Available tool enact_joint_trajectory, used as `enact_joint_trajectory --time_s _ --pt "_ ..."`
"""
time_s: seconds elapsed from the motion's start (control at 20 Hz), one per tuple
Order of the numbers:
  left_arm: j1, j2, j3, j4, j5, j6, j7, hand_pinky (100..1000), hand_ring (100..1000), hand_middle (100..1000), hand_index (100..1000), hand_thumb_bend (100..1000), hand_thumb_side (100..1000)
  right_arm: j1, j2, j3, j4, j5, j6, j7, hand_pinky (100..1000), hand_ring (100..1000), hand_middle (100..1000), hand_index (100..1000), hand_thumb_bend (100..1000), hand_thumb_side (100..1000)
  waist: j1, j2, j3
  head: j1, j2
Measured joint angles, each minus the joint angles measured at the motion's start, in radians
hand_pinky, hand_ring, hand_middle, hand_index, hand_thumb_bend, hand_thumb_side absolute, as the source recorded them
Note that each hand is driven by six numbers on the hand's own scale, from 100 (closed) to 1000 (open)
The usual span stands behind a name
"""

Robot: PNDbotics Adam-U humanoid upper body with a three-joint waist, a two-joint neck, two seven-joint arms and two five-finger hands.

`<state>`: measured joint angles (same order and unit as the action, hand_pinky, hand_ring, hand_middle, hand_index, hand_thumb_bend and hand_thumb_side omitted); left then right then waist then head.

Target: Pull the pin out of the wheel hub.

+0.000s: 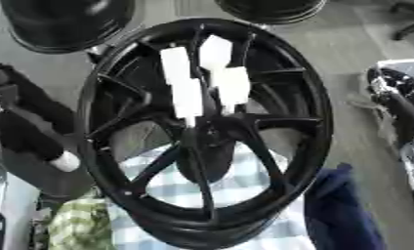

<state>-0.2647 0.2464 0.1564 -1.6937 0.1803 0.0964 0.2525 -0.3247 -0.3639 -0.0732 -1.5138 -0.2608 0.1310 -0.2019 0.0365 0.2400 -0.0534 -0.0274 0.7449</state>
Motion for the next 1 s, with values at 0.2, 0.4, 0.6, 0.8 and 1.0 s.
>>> enact_joint_trajectory --time_s 0.2,0.4,0.6,0.8,1.0 --pt "0.0 0.0 0.0 0.0 0.0 0.0 0.0 738 645 628 658 186 616 0.0 0.0 0.0 0.0 0.0 0.0 0.0 864 776 715 807 307 377 0.0 0.0 0.0 0.0 0.0" --pt "0.0 0.0 0.0 0.0 0.0 0.0 0.0 738 645 628 658 186 616 0.0 0.0 0.0 0.001 0.0 0.0 0.0 864 776 716 807 309 377 0.0 0.0 0.0 0.0 0.0" --pt "0.002 0.0 0.0 0.0 0.0 0.0 0.0 738 645 628 658 185 616 -0.011 -0.002 0.001 0.005 0.0 0.003 0.003 865 783 723 813 313 367 -0.002 -0.003 0.0 0.0 0.0" --pt "0.009 0.0 0.0 0.0 0.0 0.0 0.0 738 645 628 658 185 617 -0.085 -0.053 0.03 -0.001 0.012 0.011 0.024 865 798 739 827 309 355 -0.008 -0.013 -0.001 0.0 0.001" --pt "0.016 0.009 0.0 0.006 0.0 0.001 0.0 738 645 628 658 183 616 -0.2 -0.132 0.09 -0.033 0.044 0.025 0.083 866 816 759 847 312 378 -0.015 -0.025 -0.005 0.0 0.009"
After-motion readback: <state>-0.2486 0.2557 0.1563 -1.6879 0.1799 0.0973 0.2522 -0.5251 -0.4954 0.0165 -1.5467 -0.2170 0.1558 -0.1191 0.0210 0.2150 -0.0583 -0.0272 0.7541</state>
